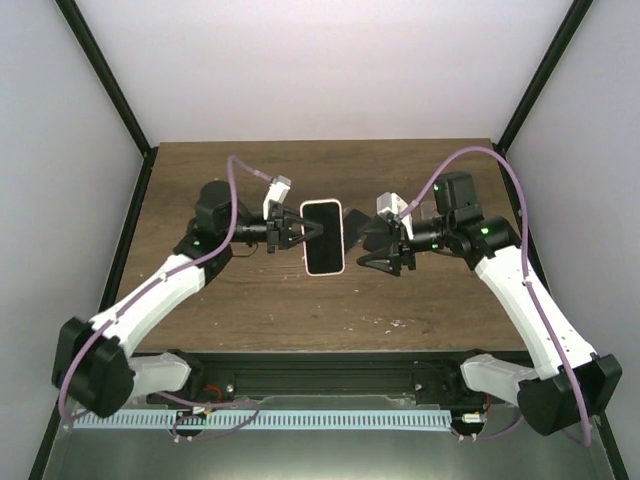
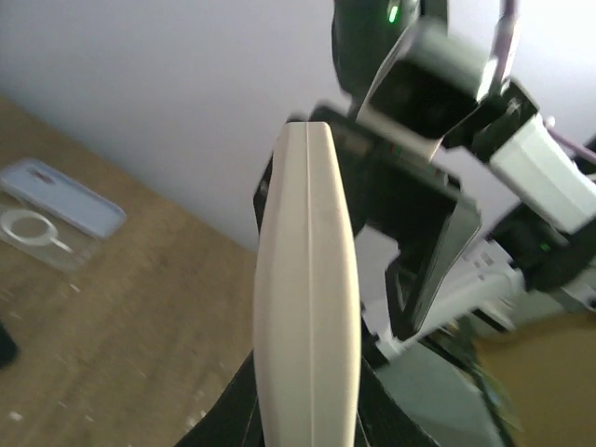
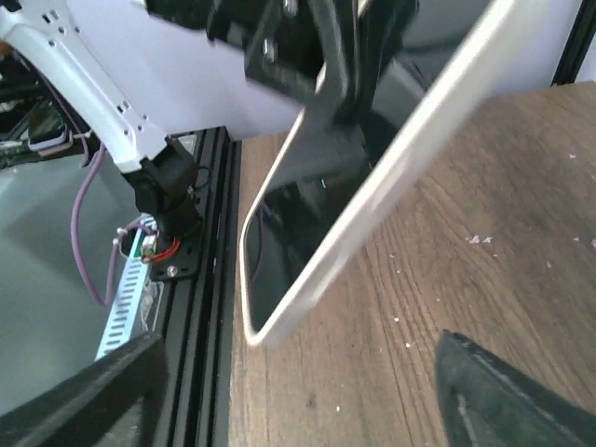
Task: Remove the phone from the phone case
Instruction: Pick up the phone at the center of the board, then remove the phone case from the phone.
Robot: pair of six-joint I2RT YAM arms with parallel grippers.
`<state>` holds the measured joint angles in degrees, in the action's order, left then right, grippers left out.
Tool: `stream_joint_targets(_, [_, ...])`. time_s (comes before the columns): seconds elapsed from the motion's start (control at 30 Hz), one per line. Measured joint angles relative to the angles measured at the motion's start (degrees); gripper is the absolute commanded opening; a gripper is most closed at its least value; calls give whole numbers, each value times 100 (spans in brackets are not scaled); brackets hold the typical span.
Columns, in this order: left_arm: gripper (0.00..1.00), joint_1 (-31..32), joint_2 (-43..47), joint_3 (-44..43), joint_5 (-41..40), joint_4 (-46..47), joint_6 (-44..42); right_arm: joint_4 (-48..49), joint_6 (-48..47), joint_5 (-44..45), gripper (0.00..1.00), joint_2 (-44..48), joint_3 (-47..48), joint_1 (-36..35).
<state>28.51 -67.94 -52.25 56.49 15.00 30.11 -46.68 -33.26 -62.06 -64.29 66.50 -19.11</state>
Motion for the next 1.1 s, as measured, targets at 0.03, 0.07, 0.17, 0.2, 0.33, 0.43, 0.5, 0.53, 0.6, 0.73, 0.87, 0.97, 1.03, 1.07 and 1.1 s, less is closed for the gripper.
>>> stream_joint_targets(0.03, [0,2,-225,9,286,127,122,4,-72,35,67,-59,85,-44])
stream_joint_targets(0.07, [0,-4,-402,35,492,264,223,11,-149,70,62,-114,142,-87])
stream_joint_targets(0.17, [0,-114,-785,278,973,734,629,26,-249,251,58,-339,199,-334])
stream_joint_targets(0.2, [0,-168,-837,363,1069,852,750,24,-256,332,58,-428,197,-444])
stream_joint_targets(0.33, [0,-315,-846,459,1241,1086,901,105,-273,575,57,-566,74,-796])
stream_joint_targets(0.43, [0,-319,-811,459,1309,1209,914,197,-269,732,57,-564,-24,-1110])
stream_joint_targets(0.5, [0,-321,-772,459,1370,1237,907,243,-256,820,54,-564,-37,-1261])
stream_joint_targets(0.53, [0,-321,-745,459,1377,1239,905,295,-243,857,52,-564,-59,-1325])
stream_joint_targets(0.6, [0,-321,-678,459,1388,1244,883,363,-223,885,48,-564,-114,-1429])
stream_joint_targets(0.73, [0,-321,-627,459,1443,1255,863,417,-219,903,41,-568,-214,-1561])
stream_joint_targets(0.87, [0,-321,-629,459,1506,1259,870,431,-323,927,34,-568,-216,-1578])
stream_joint_targets(0.97, [0,-321,-629,459,1580,1283,872,426,-402,942,33,-568,-219,-1598])
stream_joint_targets(1.03, [0,-321,-636,459,1620,1327,887,411,-450,942,33,-568,-216,-1613])
stream_joint_targets(1.07, [0,-321,-645,459,1639,1346,892,402,-485,966,32,-568,-219,-1637])
stream_joint_targets(1.1, [0,-321,-658,459,1679,1366,896,393,-518,994,31,-568,-219,-1665])
